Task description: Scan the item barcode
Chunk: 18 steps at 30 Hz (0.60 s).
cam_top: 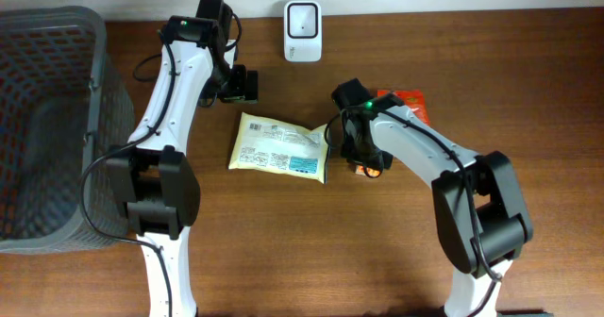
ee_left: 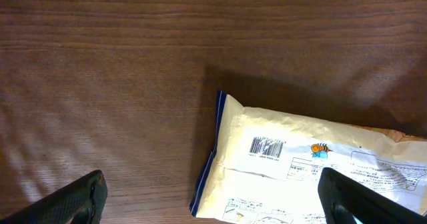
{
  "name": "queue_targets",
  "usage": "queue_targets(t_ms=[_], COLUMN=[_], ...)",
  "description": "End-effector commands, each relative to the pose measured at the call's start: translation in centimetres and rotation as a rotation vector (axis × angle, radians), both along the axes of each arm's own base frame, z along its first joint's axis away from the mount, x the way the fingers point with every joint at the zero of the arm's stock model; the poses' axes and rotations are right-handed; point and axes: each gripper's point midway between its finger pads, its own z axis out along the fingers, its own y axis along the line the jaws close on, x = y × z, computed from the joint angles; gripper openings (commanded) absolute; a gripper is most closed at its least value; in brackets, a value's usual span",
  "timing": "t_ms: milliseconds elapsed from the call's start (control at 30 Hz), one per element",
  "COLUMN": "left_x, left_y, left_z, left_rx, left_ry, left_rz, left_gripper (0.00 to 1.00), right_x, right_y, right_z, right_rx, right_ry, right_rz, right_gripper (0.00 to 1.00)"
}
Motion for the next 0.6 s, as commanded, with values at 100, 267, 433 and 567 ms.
queue_targets(t_ms=[100, 267, 433, 567], left_x=[-0.1, -0.1, -0.1, -0.1], left_y=[0.4, 0.4, 0.4, 0.4], left_z=[-0.4, -0.4, -0.4, -0.4], left_rx=[0.014, 0.014, 0.014, 0.014], left_ry=[0.008, 0.008, 0.008, 0.008], left_rz=[0.014, 0.014, 0.014, 0.014], left_gripper=[0.99, 0.99, 0.99, 0.99], right_x=[-1.0, 0.3, 0.3, -0.3], right_y=[0.3, 5.4, 7.9, 9.2], right_z=[0.2, 4.9, 6.2, 4.2], right_rx=[0.036, 0.463, 0.692, 0.834], right_ry=[0.059, 0.065, 0.056, 0.063], right_rz=[0.006, 0.246, 0.314, 0.320], right_gripper=[0.04, 0.04, 0.04, 0.04])
